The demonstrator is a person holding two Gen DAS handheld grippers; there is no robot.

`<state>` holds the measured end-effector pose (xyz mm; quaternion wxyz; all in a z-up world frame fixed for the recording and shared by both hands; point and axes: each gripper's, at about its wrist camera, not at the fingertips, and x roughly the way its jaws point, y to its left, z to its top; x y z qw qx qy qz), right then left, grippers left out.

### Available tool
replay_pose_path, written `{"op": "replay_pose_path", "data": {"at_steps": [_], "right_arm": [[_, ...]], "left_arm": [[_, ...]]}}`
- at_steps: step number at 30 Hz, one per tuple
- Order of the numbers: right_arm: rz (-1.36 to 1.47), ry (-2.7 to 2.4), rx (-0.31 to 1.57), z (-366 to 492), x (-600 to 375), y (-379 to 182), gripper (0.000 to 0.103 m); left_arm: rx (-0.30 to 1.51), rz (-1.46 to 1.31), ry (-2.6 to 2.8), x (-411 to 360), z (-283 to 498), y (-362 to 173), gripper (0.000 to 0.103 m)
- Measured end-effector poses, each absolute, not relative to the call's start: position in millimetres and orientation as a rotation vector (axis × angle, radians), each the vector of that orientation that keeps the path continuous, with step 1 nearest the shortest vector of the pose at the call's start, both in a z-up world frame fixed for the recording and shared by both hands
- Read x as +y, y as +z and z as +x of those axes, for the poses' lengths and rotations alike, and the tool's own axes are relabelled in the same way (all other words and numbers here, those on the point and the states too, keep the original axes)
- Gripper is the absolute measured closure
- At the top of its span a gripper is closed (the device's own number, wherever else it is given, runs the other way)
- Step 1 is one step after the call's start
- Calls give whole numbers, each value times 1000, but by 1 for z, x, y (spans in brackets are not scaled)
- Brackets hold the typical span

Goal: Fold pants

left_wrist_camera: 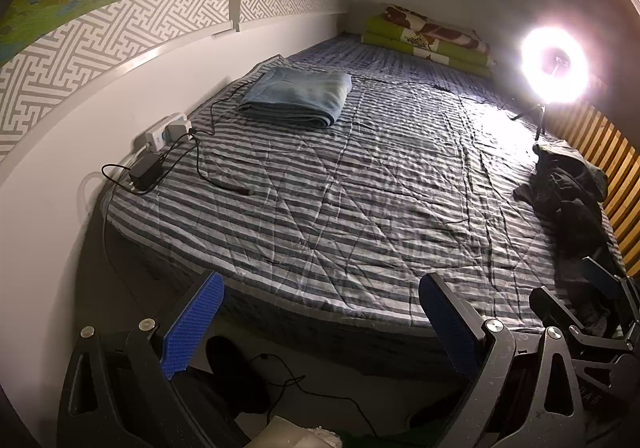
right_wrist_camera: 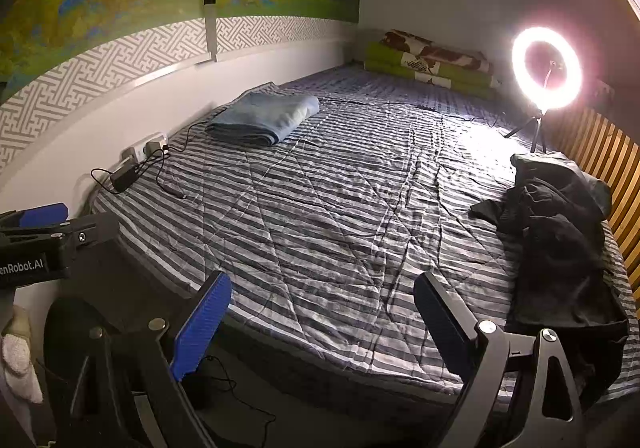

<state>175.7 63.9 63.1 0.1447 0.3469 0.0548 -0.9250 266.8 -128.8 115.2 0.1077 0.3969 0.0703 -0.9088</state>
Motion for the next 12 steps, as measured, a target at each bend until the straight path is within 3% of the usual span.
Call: {"op": "replay_pose_path", "data": {"at_steps": [12], "right_arm": [[1030,-2656,163,168,59,55,13]], "left_arm": [[178,1177,-2670,-134,253,105,3]]}}
